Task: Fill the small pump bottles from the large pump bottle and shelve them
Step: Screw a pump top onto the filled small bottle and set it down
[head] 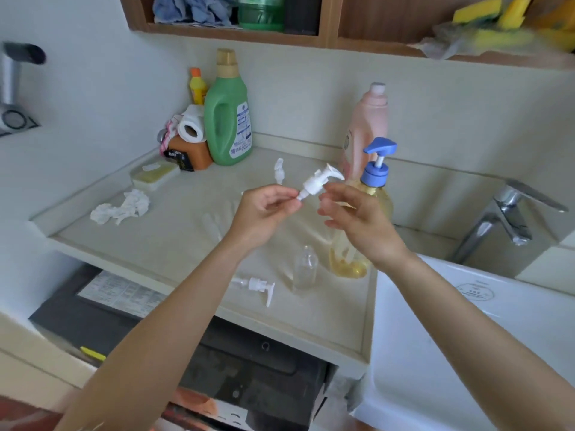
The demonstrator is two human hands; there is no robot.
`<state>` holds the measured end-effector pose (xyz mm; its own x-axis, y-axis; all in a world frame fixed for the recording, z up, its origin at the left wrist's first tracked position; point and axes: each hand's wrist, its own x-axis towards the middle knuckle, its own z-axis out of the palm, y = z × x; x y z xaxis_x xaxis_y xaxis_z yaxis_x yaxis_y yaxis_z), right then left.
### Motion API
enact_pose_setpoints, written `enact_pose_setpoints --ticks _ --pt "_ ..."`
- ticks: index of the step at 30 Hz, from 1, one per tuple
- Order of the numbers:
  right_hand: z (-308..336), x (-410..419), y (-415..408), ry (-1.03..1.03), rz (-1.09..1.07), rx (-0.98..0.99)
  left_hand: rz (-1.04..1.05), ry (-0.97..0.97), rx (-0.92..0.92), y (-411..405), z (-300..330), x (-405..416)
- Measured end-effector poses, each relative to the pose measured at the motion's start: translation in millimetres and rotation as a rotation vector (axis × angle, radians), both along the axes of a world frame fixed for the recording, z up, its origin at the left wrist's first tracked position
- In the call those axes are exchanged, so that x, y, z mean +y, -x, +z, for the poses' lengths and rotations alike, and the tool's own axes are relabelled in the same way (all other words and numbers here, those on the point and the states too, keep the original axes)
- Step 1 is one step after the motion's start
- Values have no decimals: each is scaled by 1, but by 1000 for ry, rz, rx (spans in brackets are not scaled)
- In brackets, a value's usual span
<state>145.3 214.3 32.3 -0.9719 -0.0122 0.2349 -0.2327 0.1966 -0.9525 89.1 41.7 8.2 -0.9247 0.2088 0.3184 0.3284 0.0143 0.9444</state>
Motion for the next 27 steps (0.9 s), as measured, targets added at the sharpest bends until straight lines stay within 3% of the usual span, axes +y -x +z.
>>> enact_pose_setpoints --ticks 7,12,15,22,27 --pt "21 -5 11 -43 34 160 -98 -2 33 -22 6 3" --pt "27 4 15 9 -87 232 -152 364 -87 -17 -16 -7" --pt "28 8 14 7 -80 232 -209 457 -130 -21 -34 -6" --pt "8 8 16 -65 -68 172 -190 426 -157 -22 -52 0" --pt "-17 4 13 -170 55 153 -179 346 -165 -26 -57 1"
